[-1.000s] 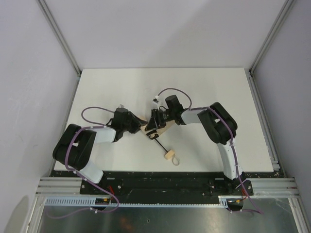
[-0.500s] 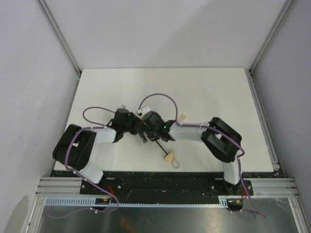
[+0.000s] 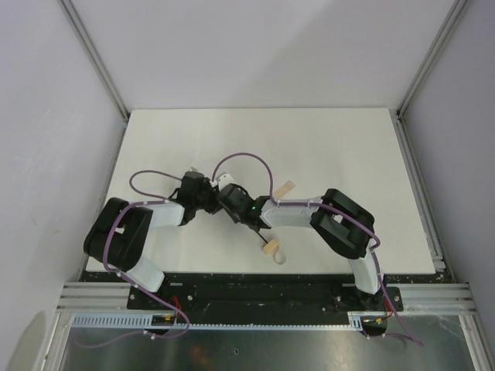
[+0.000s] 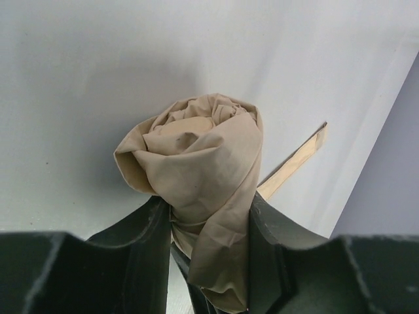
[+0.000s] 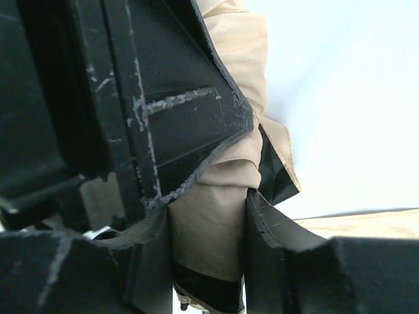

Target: Put away the umbrella

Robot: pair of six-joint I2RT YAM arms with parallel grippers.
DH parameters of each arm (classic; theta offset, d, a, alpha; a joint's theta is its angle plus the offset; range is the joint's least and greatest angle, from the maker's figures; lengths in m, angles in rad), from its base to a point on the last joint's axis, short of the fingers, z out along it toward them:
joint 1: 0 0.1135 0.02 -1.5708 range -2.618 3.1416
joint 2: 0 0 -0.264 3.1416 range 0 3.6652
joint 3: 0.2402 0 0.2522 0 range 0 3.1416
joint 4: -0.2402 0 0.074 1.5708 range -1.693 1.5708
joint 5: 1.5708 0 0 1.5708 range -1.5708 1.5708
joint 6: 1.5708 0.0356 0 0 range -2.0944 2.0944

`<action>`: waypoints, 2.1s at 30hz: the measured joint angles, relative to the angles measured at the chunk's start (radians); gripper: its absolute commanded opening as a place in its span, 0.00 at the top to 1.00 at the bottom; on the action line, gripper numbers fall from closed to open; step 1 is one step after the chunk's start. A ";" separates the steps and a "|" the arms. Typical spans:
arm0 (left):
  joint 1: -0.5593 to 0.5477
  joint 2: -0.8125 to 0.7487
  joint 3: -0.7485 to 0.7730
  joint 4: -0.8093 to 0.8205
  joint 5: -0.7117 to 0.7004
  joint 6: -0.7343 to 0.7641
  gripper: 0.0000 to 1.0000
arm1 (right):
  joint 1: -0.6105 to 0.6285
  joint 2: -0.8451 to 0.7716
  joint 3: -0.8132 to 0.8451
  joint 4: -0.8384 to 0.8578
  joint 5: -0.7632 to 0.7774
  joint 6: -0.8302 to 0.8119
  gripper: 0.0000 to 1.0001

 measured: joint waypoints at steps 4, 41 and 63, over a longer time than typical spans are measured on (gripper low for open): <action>0.000 -0.008 0.002 -0.012 -0.023 0.005 0.43 | -0.071 -0.022 -0.024 0.030 -0.202 -0.017 1.00; -0.025 0.029 0.029 -0.015 0.043 0.021 1.00 | -0.413 -0.039 -0.083 0.150 -0.936 0.241 0.09; -0.018 0.020 0.032 -0.050 0.043 0.020 1.00 | -0.055 -0.142 -0.092 0.082 -0.024 -0.084 0.18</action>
